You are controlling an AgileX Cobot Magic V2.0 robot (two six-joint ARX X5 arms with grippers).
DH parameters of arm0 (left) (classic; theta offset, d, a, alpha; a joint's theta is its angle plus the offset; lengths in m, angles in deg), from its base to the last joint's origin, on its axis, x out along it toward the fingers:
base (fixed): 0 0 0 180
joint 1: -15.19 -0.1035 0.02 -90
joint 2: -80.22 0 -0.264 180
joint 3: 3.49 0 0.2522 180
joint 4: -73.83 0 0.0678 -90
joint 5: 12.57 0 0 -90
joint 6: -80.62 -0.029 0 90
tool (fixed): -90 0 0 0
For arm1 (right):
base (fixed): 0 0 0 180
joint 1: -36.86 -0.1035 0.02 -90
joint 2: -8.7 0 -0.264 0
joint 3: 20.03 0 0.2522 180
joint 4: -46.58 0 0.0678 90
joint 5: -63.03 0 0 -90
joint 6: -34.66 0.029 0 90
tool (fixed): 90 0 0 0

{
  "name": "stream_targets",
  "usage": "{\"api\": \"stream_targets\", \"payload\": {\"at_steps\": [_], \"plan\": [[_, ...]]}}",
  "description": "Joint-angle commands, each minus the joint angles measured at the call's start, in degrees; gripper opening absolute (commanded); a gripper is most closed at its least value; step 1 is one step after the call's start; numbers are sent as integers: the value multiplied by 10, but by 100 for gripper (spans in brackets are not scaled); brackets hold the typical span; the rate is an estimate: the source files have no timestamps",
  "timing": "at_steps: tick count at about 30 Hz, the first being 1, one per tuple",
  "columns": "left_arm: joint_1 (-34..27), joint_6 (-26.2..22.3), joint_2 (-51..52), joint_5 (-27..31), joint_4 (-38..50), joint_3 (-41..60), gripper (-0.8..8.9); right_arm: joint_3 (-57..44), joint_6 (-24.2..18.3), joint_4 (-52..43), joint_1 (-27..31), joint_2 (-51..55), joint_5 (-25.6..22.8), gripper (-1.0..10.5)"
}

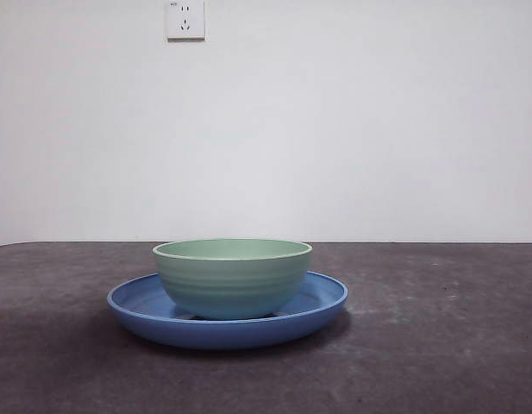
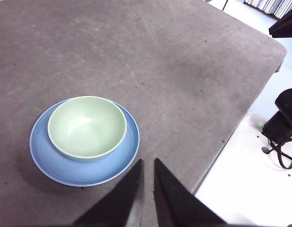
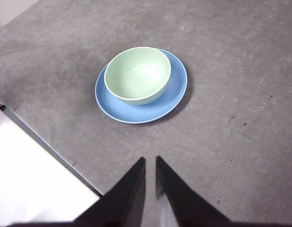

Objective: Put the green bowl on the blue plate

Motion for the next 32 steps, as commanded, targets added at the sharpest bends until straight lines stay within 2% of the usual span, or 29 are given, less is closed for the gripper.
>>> {"api": "stream_targets", "payload": {"at_steps": [1,4,6,10,15,20,23,32], "plan": [[-15,0,5,-3,7,-3,32,4,5,-6,-6,-2,-2,33],[-65,-4,16,-3,16,3,24,4,5,-6,-6,-2,-2,33],[-114,-4,28,-3,53,18,26,4,5,-6,-6,-2,-2,33],[-216,13,75,-3,198,104,26,4,5,-6,-6,-2,-2,33],[-296,16,139,-2,327,246,26,4,5,-6,-6,-2,-2,33],[-325,13,204,35,386,383,26,4,5,-6,-6,-2,-2,33],[-329,17,242,85,411,454,26,4,5,-6,-6,-2,-2,33],[-330,17,330,163,414,552,26,4,5,-6,-6,-2,-2,33]]}}
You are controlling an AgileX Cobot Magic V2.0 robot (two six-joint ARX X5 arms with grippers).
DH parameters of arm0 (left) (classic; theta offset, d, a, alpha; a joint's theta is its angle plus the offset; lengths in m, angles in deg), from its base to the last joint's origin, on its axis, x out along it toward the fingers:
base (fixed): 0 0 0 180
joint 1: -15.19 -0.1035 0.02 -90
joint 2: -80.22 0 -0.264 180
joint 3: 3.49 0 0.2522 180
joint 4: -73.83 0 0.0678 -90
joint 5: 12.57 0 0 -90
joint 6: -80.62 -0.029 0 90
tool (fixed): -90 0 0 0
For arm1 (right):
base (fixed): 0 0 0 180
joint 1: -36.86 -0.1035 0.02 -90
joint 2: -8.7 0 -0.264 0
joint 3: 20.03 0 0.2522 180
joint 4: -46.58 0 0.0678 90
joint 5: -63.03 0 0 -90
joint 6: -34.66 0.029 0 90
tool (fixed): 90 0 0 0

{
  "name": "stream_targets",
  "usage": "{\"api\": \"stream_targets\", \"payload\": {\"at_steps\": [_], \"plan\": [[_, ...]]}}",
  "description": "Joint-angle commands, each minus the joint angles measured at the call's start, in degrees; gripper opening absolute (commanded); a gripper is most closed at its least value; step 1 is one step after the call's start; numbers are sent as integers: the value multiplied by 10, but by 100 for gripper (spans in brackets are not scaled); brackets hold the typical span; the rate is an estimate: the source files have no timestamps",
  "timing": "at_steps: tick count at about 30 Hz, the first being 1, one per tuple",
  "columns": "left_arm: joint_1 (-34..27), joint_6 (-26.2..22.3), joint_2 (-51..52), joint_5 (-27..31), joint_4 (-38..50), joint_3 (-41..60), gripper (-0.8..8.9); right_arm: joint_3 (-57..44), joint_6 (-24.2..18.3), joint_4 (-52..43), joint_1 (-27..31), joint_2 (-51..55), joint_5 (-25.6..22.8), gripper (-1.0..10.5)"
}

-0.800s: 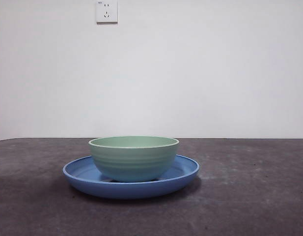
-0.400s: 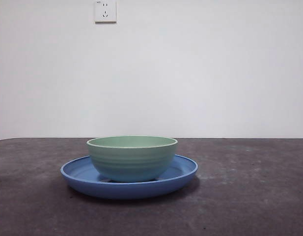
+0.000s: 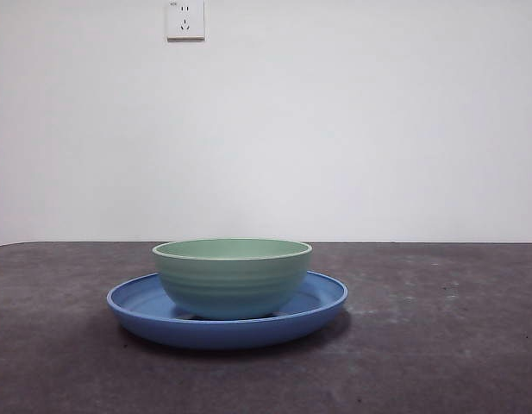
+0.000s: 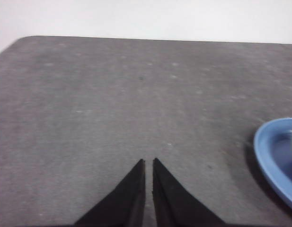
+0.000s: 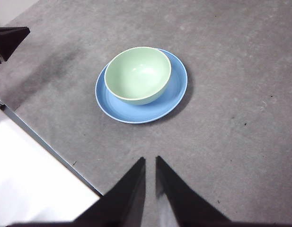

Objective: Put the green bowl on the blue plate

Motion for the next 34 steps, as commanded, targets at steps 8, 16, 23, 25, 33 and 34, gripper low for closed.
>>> {"api": "stream_targets", "payload": {"at_steps": [8,16,23,25,33,34], "plan": [[-12,-3,39,14,9,40,26,4,5,-5,-6,-2,-2,33],[-22,-3,39,23,8,40,26,4,5,-5,-6,-2,-2,33],[-21,-3,39,23,8,40,27,4,5,-5,-6,-2,-2,33],[-21,-3,39,23,8,40,26,4,5,-5,-6,-2,-2,33],[-21,-3,39,23,8,40,26,4,5,-5,-6,-2,-2,33],[-21,-3,39,23,8,40,26,4,5,-5,-6,-2,-2,33]]}}
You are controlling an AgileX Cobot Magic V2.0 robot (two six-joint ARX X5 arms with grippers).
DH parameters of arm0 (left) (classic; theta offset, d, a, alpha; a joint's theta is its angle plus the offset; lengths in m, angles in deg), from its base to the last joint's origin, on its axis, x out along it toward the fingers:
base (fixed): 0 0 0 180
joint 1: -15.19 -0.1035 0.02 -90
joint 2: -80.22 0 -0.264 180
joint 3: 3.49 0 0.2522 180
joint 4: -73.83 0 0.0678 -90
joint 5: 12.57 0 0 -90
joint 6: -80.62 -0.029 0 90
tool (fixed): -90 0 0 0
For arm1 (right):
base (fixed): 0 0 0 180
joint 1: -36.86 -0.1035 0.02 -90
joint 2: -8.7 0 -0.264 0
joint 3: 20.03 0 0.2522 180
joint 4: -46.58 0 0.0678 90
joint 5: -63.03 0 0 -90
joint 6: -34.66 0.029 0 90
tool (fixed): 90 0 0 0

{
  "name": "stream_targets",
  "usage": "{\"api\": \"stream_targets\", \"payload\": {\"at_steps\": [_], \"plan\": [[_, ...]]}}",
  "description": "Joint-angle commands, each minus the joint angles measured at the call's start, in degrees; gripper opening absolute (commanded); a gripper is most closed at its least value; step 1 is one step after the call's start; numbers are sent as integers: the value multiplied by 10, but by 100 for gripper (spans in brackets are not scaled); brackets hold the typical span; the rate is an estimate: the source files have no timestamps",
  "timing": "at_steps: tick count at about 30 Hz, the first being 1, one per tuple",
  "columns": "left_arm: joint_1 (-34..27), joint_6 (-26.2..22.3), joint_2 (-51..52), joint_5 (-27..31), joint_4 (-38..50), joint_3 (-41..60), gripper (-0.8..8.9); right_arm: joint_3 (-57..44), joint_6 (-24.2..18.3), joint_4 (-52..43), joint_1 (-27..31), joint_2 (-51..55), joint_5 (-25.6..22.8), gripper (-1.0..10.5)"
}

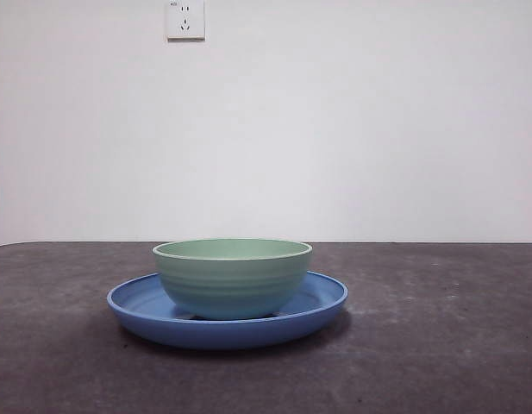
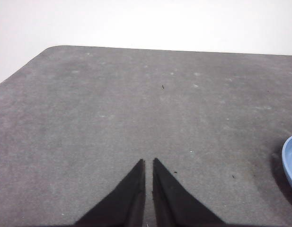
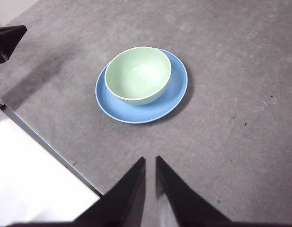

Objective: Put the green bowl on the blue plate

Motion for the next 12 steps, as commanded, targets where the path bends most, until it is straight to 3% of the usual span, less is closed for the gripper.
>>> {"api": "stream_targets", "payload": {"at_steps": [1,7,10,12], "plan": [[-1,-2,1,3,-4,12,26,4,5,-5,-6,-2,-2,33],[-1,-2,1,3,-4,12,26,4,5,-5,-4,-2,-3,33],[-1,-2,1,3,-4,12,26,-1,1,-10,44,1,11,33],[-1,-2,1,3,-4,12,27,-32,-25,-49,109,10,18,33]]}}
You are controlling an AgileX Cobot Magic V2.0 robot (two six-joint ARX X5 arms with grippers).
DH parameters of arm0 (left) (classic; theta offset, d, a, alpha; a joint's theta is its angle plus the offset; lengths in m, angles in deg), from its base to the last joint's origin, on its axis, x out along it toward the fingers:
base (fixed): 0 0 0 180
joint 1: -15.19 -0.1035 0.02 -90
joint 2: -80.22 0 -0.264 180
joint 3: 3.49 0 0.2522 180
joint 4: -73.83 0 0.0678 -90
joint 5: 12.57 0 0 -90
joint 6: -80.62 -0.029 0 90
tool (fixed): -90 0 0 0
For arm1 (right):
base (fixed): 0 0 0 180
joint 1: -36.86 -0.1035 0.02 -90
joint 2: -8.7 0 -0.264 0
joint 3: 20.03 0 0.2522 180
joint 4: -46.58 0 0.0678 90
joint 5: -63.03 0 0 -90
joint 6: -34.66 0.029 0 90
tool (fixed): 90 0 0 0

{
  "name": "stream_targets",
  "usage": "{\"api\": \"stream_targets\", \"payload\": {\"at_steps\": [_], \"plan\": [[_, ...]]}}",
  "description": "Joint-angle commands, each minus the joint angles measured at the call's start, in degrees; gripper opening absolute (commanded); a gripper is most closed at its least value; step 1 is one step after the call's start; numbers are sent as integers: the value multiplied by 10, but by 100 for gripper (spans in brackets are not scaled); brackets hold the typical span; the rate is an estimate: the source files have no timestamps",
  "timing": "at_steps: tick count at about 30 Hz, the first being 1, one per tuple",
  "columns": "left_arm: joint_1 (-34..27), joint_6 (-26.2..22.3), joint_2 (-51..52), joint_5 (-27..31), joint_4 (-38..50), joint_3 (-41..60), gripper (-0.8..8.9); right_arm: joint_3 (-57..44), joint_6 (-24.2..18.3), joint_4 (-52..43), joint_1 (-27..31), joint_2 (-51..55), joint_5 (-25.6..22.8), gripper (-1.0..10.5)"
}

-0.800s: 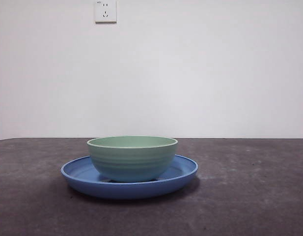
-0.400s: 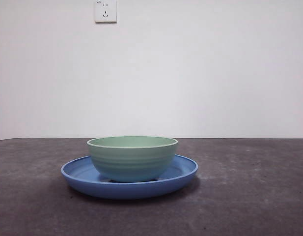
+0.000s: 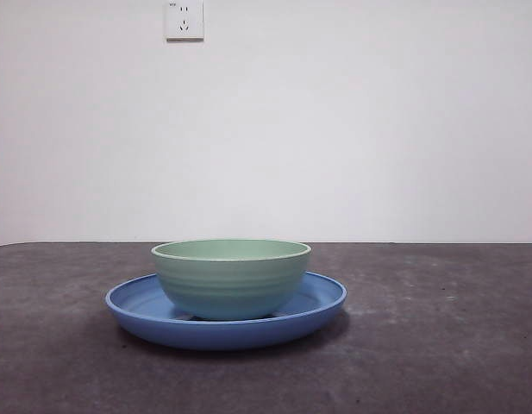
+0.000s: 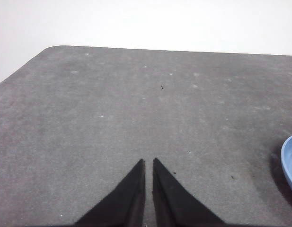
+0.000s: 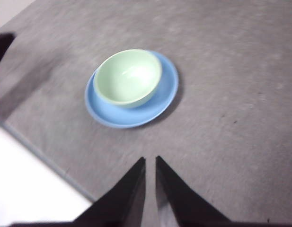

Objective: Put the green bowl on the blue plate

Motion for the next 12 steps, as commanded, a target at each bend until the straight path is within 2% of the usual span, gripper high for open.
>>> {"api": "stream_targets", "payload": {"at_steps": [1,3,6,9,12], "plan": [[-1,-2,1,3,-4,12,26,-42,-28,-57,80,14,3,33],[-1,-2,1,3,-3,12,26,-109,-39,-144,160,37,2,33],[-1,-2,1,3,-3,12,26,-221,-57,-291,248,76,-16,33],[-1,-2,1,3,-3,12,26,-334,-69,-427,307,119,-49,33],[-1,-2,1,3,-3,12,26,-424,-85,-518,344,163,-67,33]]}}
